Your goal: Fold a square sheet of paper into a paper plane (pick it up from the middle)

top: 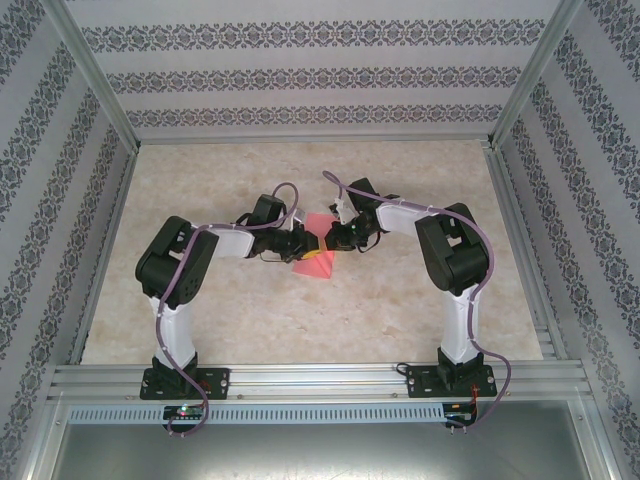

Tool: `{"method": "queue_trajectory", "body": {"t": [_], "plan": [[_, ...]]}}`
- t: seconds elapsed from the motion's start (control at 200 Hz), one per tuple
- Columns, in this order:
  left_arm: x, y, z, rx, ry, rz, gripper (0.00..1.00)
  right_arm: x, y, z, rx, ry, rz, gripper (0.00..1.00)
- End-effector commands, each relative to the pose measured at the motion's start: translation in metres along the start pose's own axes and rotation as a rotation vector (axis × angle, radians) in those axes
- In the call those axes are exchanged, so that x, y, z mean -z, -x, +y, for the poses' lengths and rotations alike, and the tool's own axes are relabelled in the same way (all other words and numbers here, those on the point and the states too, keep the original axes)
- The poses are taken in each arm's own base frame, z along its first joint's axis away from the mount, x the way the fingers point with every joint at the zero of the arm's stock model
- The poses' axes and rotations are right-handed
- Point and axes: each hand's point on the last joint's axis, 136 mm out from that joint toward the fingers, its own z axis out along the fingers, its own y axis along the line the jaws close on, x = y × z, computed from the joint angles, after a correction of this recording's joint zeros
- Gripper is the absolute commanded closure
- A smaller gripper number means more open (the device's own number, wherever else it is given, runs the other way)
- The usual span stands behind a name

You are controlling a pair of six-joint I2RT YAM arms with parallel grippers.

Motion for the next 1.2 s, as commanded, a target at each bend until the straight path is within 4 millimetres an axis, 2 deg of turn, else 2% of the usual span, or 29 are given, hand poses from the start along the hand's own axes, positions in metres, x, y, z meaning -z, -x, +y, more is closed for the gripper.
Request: {"method": "queue_trajectory", "body": {"t": [0.0, 0.175, 0.335, 0.744, 1.014, 1.194], "plan": [[0.005, 0.004, -0.022, -0.065, -0.051, -0.04, 0.84, 0.0, 0.003, -0.003, 0.007, -0.006, 0.004, 0.92], [0.0, 0.007, -0.019, -0.048, -0.043, -0.033, 0.86, 0.0, 0.002, -0.002, 0.007, -0.001, 0.006, 0.92], [-0.007, 0.004, -0.007, -0.019, -0.008, 0.001, 0.87, 0.0, 0.003, -0.001, 0.006, 0.004, 0.006, 0.91], [-0.015, -0.002, 0.017, 0.028, 0.074, 0.038, 0.88, 0.006, 0.003, 0.006, -0.007, 0.04, 0.007, 0.82], [-0.014, -0.003, 0.018, 0.029, 0.084, 0.034, 0.88, 0.017, 0.0, 0.015, -0.03, 0.109, -0.003, 0.75], [-0.014, -0.003, 0.017, 0.026, 0.082, 0.032, 0.88, 0.019, -0.004, 0.014, -0.061, 0.135, -0.003, 0.72]]}}
